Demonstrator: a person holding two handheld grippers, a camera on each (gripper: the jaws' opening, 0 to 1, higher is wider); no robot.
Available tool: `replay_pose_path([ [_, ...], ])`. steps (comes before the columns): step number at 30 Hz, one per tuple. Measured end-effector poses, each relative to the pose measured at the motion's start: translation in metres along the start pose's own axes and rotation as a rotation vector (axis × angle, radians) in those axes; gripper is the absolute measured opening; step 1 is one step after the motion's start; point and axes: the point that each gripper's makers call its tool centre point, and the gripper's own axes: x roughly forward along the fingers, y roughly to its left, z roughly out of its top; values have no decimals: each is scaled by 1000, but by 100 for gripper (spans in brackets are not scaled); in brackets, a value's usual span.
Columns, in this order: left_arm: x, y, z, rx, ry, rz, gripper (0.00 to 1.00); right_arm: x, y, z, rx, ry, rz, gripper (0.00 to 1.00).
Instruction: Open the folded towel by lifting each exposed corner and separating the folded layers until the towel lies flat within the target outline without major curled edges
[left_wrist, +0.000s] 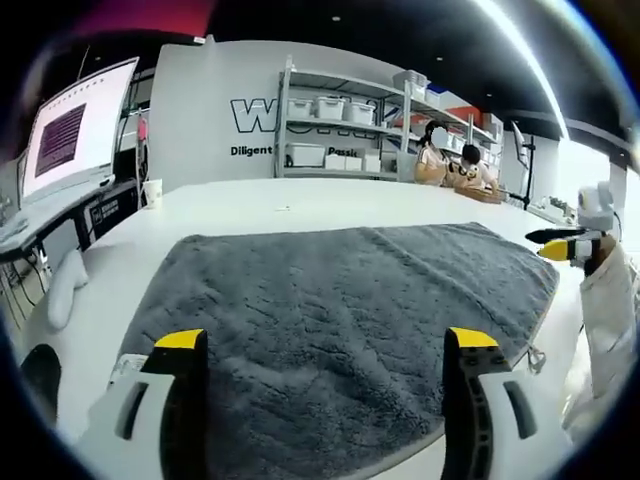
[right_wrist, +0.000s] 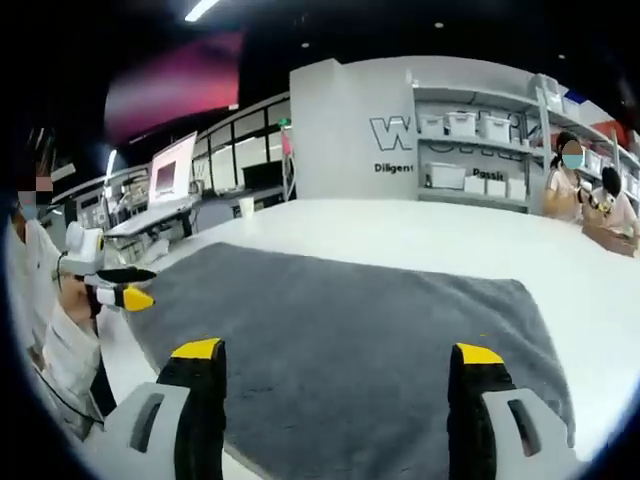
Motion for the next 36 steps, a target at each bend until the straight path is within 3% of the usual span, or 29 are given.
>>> replay_pose_path([
  [3, 2, -7, -1, -5, -5, -25, 95, 2, -39, 13, 22, -26, -36, 83],
  [9, 2, -17, -4, 11, 5, -45, 95, 7, -99, 20, 28, -10, -104, 73],
  [13, 1, -17, -5, 16, 9, -41, 95, 13, -131, 31, 25, -8, -139, 59],
  [17, -1, -18, -8, 12, 11, -37, 94, 25, -180, 42, 7, 20, -213, 52],
  [23, -2, -22, -14, 2, 22, -40, 93, 43, -217, 52, -56, 85, -251, 45],
  [25, -2, -24, -14, 2, 21, -42, 94, 53, -224, 55, -103, 103, -241, 41],
  [27, -3, -26, -14, 4, 22, -49, 94, 60, -229, 55, -89, 116, -229, 39],
  [36, -10, -35, -14, 16, 16, -77, 98, 97, -249, 25, -119, 273, -186, 35],
])
